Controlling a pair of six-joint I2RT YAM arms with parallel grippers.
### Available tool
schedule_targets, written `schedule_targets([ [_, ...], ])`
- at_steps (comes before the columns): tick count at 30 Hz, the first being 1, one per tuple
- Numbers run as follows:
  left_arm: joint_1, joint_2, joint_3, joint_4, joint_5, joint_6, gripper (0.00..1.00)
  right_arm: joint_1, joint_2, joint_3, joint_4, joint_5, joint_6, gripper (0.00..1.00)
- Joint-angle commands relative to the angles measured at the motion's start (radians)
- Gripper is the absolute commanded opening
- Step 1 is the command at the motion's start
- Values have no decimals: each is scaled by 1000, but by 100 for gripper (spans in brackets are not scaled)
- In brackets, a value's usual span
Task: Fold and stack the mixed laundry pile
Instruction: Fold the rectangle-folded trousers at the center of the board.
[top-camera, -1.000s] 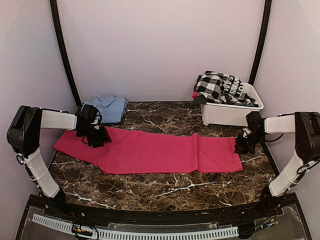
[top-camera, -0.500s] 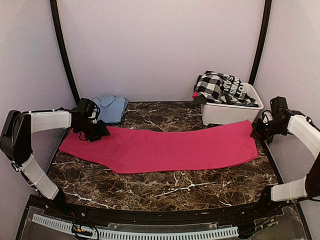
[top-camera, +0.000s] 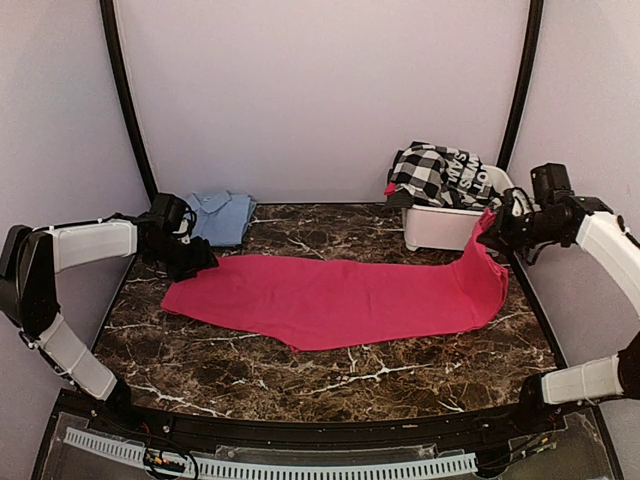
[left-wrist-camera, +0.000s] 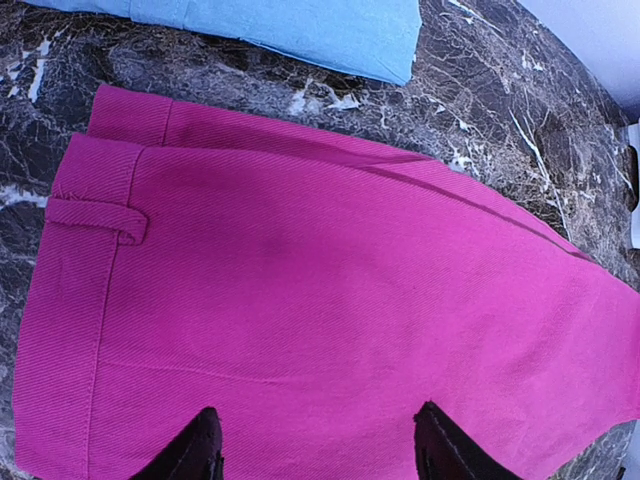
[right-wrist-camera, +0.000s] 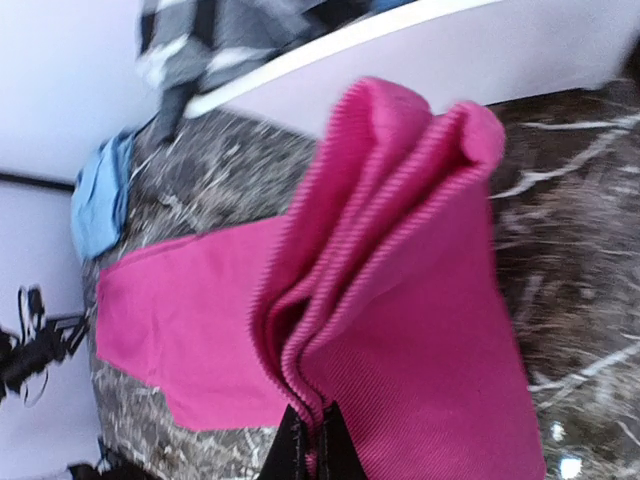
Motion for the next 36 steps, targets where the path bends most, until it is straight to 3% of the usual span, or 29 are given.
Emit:
schedule_targets([
  [1, 4, -40, 17, -24, 5, -5, 65, 243, 97, 64, 208, -83, 97, 0],
  [5, 7, -42, 9, -18, 11, -7, 65, 447, 299, 159, 311, -54, 123, 0],
  [10, 13, -44, -5, -17, 11, -9, 66, 608, 606, 334, 429, -64, 152, 0],
  [14, 19, -58, -19, -16, 19, -7, 66, 684, 828, 490, 470, -77, 155, 0],
  [18, 21, -59, -27, -13, 35, 7, 66, 698, 951, 499, 518, -63, 157, 0],
  [24, 21, -56, -38, -9, 45, 3, 66, 683, 962, 328, 567, -56, 182, 0],
  [36, 21, -66, -37, -17, 25, -16, 66, 478, 708, -128, 524, -64, 105, 0],
])
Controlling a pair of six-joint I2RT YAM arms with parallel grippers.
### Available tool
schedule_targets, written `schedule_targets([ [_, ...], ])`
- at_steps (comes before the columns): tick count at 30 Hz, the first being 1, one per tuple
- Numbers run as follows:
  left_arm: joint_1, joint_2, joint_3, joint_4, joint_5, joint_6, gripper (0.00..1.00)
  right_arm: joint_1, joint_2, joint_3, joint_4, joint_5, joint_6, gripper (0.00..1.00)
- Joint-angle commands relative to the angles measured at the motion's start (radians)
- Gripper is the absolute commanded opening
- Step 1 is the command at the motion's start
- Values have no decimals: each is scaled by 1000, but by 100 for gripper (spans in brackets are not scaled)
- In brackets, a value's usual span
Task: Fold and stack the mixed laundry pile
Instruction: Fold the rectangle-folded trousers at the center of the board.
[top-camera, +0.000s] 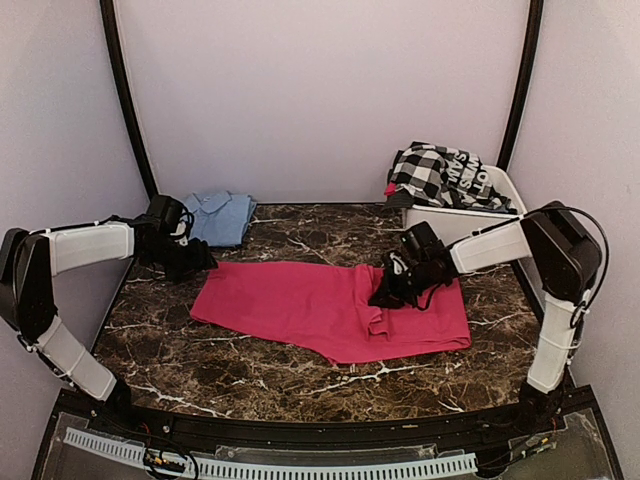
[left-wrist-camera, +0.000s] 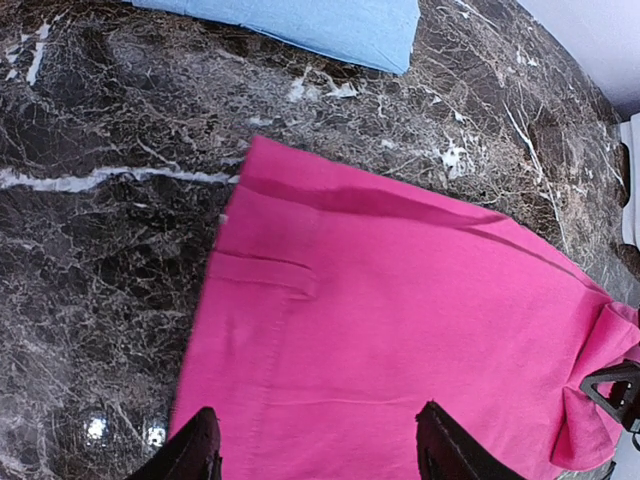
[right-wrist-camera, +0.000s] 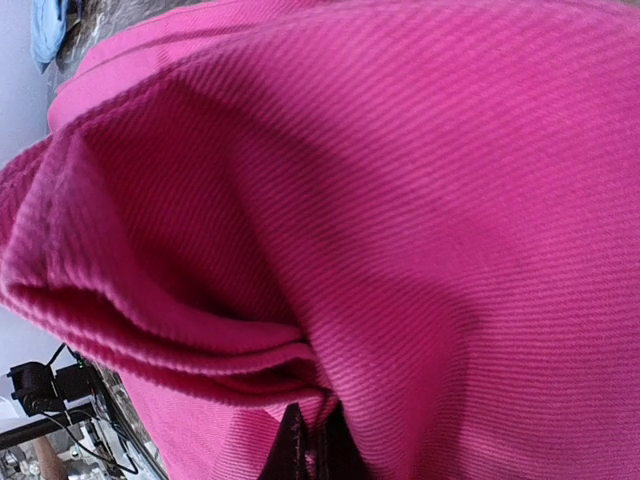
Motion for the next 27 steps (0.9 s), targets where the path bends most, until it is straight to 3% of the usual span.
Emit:
schedule_targets([
  [1, 5, -41, -19, -16, -8, -9, 66, -112, -101, -141, -122, 32, -72, 0],
  [8, 5, 33, -37, 53, 44, 23, 63, -192, -258, -115, -242, 58, -189, 0],
  [13, 2, 111, -71, 174, 189, 0, 57, -183, -330, -38, -241, -13, -173, 0],
  [20, -60, 164, -104, 320, 262, -16, 53, -82, -357, 87, -192, -46, -61, 0],
  [27, -72, 217, -139, 420, 298, -40, 36, 40, -247, 221, -82, -45, 63, 0],
])
